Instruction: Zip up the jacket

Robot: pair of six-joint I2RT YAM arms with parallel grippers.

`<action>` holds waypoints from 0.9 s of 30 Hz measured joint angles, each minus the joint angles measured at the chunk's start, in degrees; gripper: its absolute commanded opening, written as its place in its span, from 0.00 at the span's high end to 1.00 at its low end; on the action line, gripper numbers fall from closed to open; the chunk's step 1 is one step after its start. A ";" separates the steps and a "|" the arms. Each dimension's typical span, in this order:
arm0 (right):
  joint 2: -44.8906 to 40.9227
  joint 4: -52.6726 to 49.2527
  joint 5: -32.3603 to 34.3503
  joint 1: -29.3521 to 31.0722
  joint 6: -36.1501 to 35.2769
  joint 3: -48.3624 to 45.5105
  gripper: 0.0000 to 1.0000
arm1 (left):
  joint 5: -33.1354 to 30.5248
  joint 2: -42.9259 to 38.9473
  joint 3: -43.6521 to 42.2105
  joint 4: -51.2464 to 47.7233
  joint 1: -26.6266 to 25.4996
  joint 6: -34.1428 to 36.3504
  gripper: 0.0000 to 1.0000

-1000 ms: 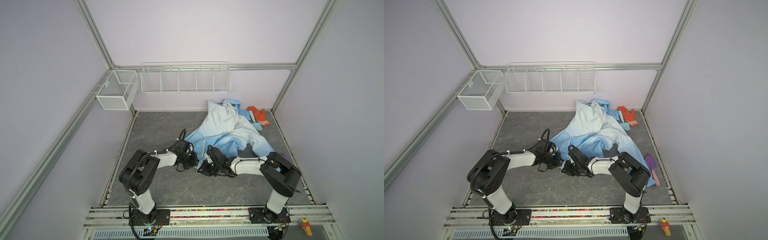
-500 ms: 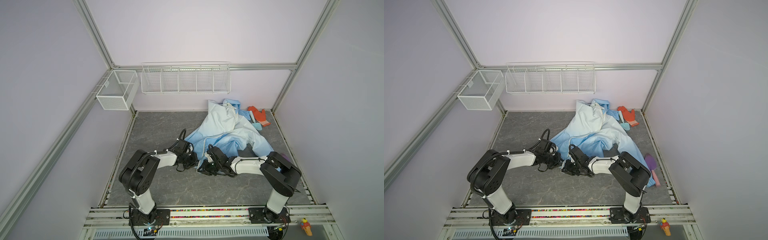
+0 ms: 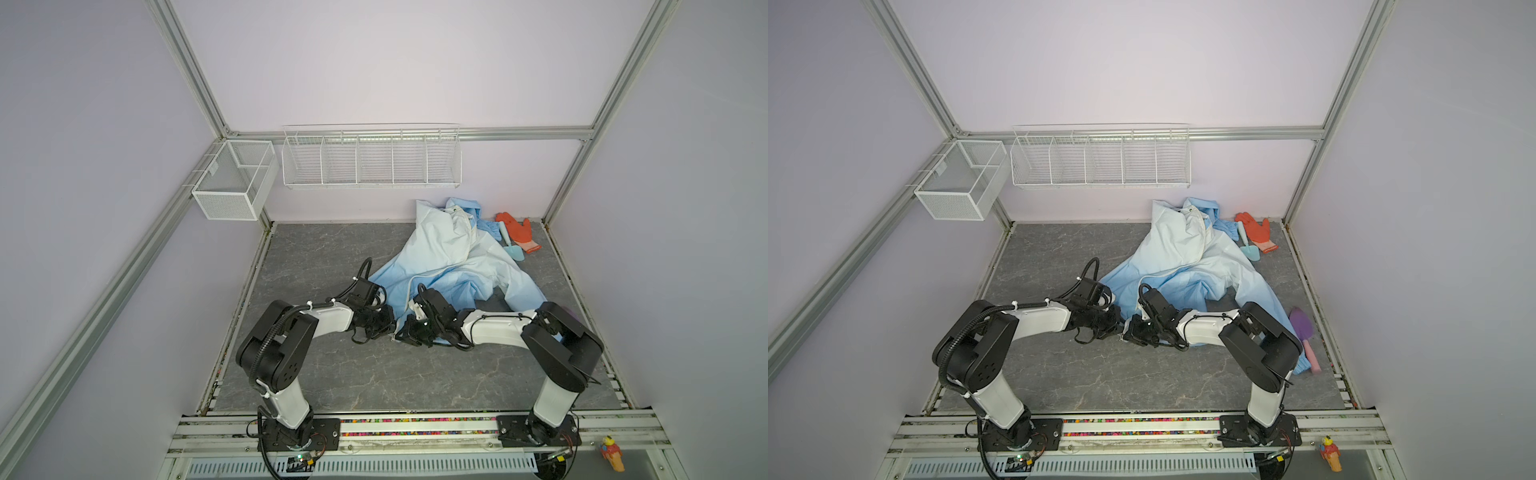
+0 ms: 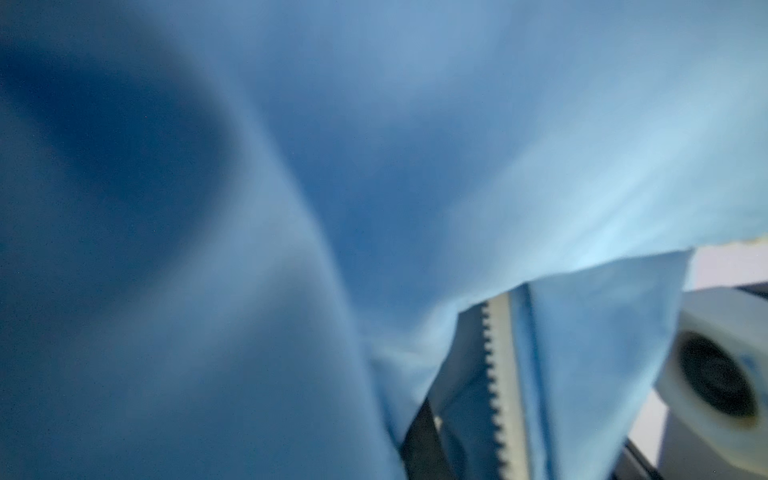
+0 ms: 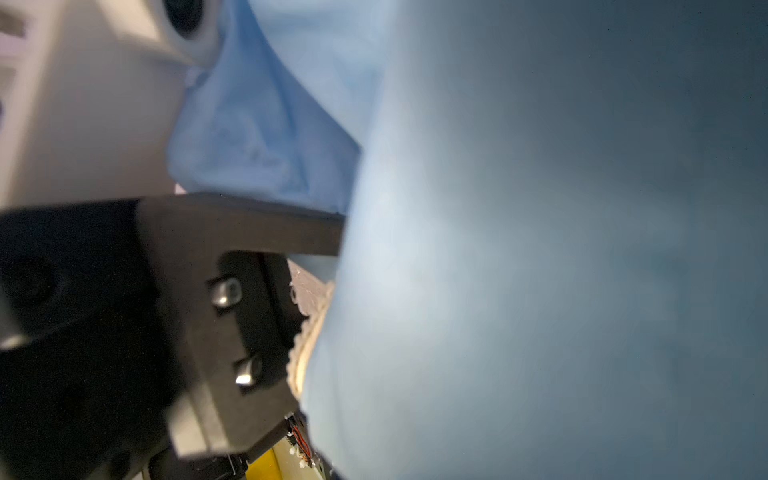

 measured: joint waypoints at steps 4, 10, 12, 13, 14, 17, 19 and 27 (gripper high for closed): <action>-8.63 -10.25 4.68 -1.11 -5.25 2.08 0.93 | -0.33 -3.52 2.08 -4.50 2.58 0.96 1.00; -14.91 -25.62 11.30 -4.66 -13.20 11.26 0.93 | -1.01 -7.58 10.08 -10.10 5.66 3.52 1.00; -16.59 -29.14 14.08 -5.81 -15.10 12.00 0.93 | -1.22 -8.68 12.79 -11.34 5.79 4.33 1.00; -17.31 -30.38 15.06 -6.25 -15.43 12.00 0.93 | -1.25 -9.09 13.55 -11.69 5.79 4.55 1.00; -18.16 -32.11 16.65 -6.62 -16.04 12.00 0.93 | -1.25 -9.70 14.38 -11.85 5.79 4.68 1.00; -19.96 -33.77 19.91 -7.21 -17.97 12.00 0.93 | -1.51 -11.41 15.32 -11.56 5.79 4.66 1.00; -21.22 -34.29 22.23 -7.37 -19.06 12.00 0.93 | -2.29 -12.48 15.52 -10.95 5.79 4.50 1.00; -22.71 -26.73 8.07 -16.85 -22.91 10.93 0.93 | -2.51 -13.64 20.94 -8.92 5.79 6.03 1.00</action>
